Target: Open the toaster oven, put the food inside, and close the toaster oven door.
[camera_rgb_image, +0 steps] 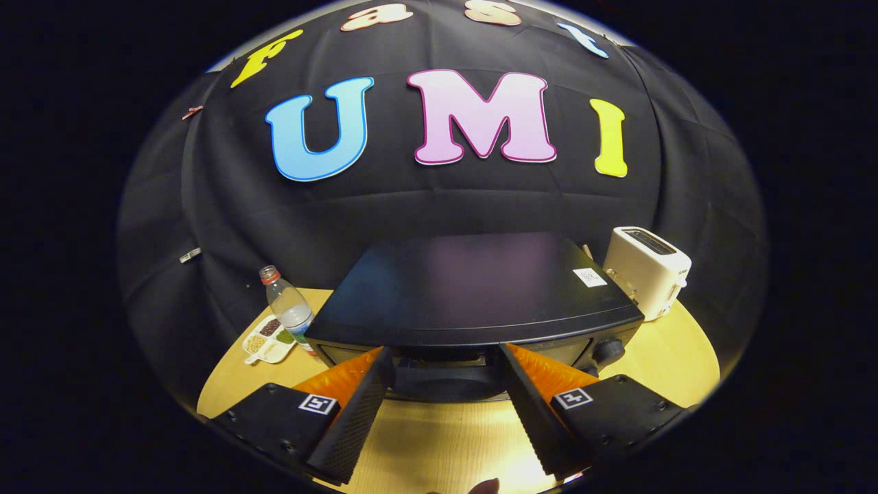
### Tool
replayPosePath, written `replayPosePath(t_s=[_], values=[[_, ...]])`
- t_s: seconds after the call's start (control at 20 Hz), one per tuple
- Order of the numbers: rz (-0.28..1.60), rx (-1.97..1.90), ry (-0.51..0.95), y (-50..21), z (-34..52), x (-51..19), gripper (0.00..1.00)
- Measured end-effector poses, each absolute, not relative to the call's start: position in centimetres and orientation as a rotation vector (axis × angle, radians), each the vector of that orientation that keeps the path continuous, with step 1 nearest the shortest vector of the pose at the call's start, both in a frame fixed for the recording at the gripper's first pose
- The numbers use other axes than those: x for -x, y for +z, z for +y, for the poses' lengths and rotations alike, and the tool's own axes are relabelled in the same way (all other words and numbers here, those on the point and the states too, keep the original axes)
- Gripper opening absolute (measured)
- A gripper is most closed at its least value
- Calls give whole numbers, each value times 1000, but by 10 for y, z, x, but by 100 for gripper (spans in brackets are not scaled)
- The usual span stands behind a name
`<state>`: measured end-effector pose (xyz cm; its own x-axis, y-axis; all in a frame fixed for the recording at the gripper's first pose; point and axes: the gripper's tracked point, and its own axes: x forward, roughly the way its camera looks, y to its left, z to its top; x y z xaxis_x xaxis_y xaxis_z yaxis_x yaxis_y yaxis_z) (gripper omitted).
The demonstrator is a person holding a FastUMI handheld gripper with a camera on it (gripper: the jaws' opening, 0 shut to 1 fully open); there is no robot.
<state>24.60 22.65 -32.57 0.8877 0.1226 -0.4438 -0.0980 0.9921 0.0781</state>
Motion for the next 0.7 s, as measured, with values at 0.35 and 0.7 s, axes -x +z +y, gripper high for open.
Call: replayPosePath(t_s=[0.35, 0.7], values=[[467, -9, 69, -333, 226, -227, 99], [500, -10, 66, -358, 217, -169, 100]])
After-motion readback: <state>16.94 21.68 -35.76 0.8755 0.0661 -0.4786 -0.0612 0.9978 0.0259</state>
